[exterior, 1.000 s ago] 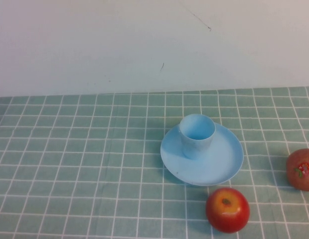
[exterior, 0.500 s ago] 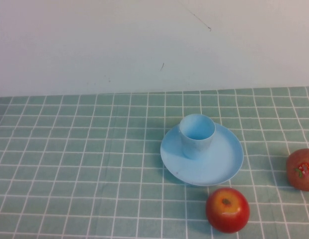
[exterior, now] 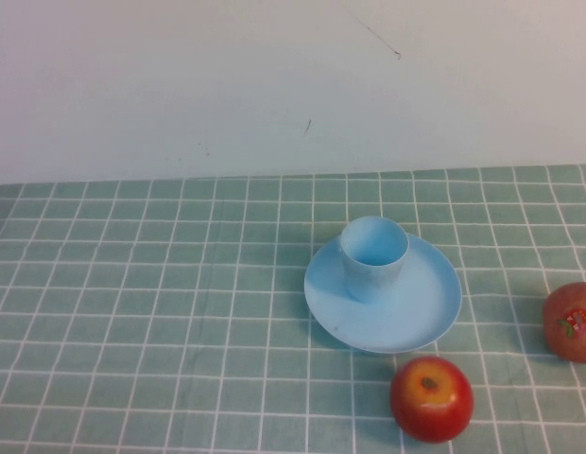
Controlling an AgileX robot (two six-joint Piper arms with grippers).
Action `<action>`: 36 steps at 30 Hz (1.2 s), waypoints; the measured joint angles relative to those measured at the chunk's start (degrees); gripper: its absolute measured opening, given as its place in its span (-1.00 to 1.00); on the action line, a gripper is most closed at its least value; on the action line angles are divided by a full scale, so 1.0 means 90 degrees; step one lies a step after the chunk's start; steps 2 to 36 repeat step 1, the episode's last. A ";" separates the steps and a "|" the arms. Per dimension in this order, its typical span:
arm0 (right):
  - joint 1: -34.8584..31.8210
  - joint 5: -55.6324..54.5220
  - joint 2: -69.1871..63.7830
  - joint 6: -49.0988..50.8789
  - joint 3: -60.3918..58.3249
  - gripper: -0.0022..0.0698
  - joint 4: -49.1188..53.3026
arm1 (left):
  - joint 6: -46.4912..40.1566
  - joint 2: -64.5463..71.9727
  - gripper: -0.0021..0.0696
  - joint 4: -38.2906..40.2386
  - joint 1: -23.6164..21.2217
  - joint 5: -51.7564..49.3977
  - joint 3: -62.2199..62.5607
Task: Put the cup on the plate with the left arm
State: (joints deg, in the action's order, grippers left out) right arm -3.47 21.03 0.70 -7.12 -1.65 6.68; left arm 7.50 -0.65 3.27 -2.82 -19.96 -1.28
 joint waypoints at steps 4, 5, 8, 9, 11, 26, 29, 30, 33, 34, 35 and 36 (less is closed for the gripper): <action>0.0000 0.0000 0.0000 0.0000 0.0000 -0.95 0.0000 | 0.0000 0.0000 -0.94 0.0000 0.0000 0.0000 0.0000; 0.0000 0.0000 0.0000 0.0000 0.0000 -0.95 0.0000 | 0.0000 0.0000 -0.94 0.0000 0.0000 0.0000 0.0000; 0.0000 0.0000 0.0000 0.0000 0.0000 -0.95 0.0000 | 0.0000 0.0000 -0.94 0.0000 0.0000 0.0000 0.0000; 0.0000 0.0000 0.0000 0.0000 0.0000 -0.95 0.0000 | 0.0000 0.0000 -0.94 0.0000 0.0000 0.0000 0.0000; 0.0000 0.0000 0.0000 0.0000 0.0000 -0.95 0.0000 | 0.0000 0.0000 -0.94 0.0000 0.0000 0.0000 0.0000; 0.0000 0.0000 0.0000 0.0000 0.0000 -0.95 0.0000 | 0.0000 0.0000 -0.94 0.0000 0.0000 0.0000 0.0000; 0.0000 0.0000 0.0000 0.0000 0.0000 -0.95 0.0000 | 0.0000 0.0000 -0.94 0.0000 0.0000 0.0000 0.0000; 0.0000 0.0000 0.0000 0.0000 0.0000 -0.95 0.0000 | 0.0000 0.0000 -0.94 0.0000 0.0000 0.0000 0.0000; 0.0000 0.0000 0.0000 0.0000 0.0000 -0.95 0.0000 | 0.0000 0.0000 -0.94 0.0000 0.0000 0.0000 0.0000; 0.0000 0.0000 0.0000 0.0000 0.0000 -0.95 0.0000 | 0.0000 0.0000 -0.94 0.0000 0.0000 0.0000 0.0000; 0.0000 0.0000 0.0000 0.0000 0.0000 -0.95 0.0000 | 0.0000 0.0000 -0.94 0.0000 0.0000 0.0000 0.0000; 0.0000 0.0000 0.0000 0.0000 0.0000 -0.95 0.0000 | 0.0000 0.0000 -0.94 0.0000 0.0000 0.0000 0.0000</action>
